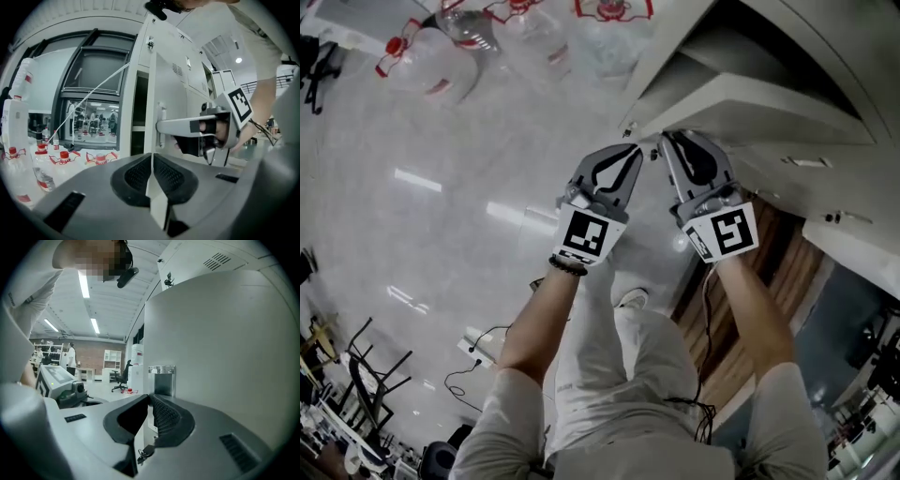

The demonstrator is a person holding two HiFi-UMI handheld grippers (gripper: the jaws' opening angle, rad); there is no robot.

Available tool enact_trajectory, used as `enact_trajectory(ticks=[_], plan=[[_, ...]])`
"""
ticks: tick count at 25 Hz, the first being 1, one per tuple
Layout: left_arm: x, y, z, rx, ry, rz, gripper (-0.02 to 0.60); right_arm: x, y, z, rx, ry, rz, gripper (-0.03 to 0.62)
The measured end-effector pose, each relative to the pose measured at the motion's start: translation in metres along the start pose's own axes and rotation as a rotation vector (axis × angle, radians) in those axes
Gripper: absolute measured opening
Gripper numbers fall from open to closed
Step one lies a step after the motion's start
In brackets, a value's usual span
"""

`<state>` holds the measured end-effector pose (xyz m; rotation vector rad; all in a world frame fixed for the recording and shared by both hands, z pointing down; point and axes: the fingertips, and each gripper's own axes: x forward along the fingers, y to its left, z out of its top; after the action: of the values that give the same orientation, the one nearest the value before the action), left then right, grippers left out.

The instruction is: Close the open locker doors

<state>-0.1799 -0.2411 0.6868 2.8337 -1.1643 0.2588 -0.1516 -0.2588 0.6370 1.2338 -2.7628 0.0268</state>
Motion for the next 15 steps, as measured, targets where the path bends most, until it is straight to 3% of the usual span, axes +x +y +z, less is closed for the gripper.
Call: enact_trajectory(ticks=[6,15], plan=[[0.047,0.021,-0.001,0.027,-0.039,0.027,0.005,0.026,-0.022,0.002,0.006,-0.025,-0.132,0.044],[0.090,0.038,0.004,0.081,-0.046,0.040,0.005,0.048,-0.051,0.004,-0.015,-0.045,-0.255,0.041]])
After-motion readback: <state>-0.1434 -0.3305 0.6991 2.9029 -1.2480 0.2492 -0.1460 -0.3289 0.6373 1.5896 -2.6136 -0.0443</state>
